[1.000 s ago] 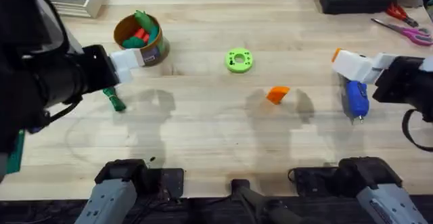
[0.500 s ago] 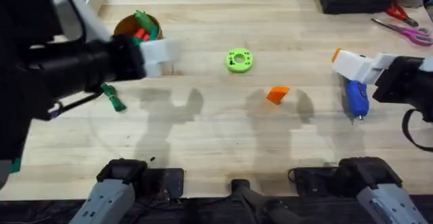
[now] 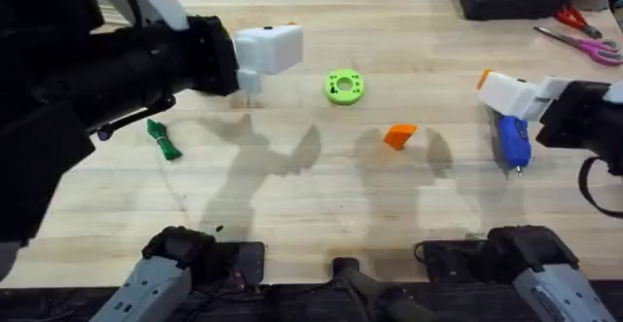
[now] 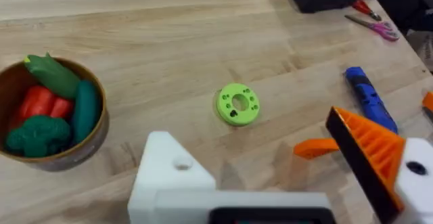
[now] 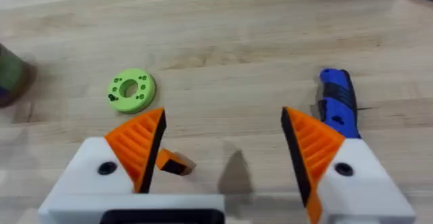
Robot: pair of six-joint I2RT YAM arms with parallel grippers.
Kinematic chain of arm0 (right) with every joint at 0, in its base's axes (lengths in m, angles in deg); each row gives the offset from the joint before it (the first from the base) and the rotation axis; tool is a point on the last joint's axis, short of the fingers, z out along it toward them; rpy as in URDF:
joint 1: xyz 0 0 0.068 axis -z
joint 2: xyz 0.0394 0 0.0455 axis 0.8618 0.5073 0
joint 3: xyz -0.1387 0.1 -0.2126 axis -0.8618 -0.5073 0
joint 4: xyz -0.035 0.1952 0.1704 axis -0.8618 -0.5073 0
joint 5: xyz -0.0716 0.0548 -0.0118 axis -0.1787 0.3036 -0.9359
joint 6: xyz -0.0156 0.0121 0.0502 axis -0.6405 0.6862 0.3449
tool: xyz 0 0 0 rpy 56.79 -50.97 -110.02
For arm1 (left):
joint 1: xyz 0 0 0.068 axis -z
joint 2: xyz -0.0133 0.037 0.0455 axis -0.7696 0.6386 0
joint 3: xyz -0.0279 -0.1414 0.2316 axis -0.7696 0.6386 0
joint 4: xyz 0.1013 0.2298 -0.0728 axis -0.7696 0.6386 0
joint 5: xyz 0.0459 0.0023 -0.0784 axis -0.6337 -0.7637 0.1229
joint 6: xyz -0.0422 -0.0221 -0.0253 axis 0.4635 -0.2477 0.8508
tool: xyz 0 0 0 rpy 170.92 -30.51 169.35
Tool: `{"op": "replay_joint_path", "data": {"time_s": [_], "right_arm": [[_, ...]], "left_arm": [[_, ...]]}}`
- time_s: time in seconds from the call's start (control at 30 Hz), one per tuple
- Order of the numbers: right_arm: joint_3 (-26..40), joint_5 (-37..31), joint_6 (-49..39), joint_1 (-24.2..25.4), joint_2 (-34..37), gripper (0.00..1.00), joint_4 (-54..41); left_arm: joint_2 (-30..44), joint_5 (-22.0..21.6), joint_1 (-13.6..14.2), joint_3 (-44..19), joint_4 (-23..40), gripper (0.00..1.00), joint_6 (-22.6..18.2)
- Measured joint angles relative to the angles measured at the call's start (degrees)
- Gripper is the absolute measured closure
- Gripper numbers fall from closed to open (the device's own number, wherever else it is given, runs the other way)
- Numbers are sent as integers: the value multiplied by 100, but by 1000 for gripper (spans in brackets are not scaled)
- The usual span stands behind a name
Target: Pick up the gripper from the table and insert it into the empty holder that is missing its gripper. Then pick up a screw, insert it into the mounting hole, and use the screwdriver to tighten it. Finally, clean up the table by picking up the vegetable and placing it into the bucket.
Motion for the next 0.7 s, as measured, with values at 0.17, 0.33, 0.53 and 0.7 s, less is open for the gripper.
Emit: {"op": "replay_joint_path", "data": {"time_s": [0.17,0.33,0.53,0.7], "right_arm": [[0,0,0,-2,0,12,0],[0,0,0,0,0,12,0],[0,0,0,0,0,12,0],[0,0,0,0,0,12,0]], "left_arm": [[-280,-66,38,484,-764,15,-6],[-1415,-87,278,1896,-2110,14,-64],[-3122,-84,570,3562,-3171,12,-129],[-4271,-87,590,4557,-3451,14,-167]]}}
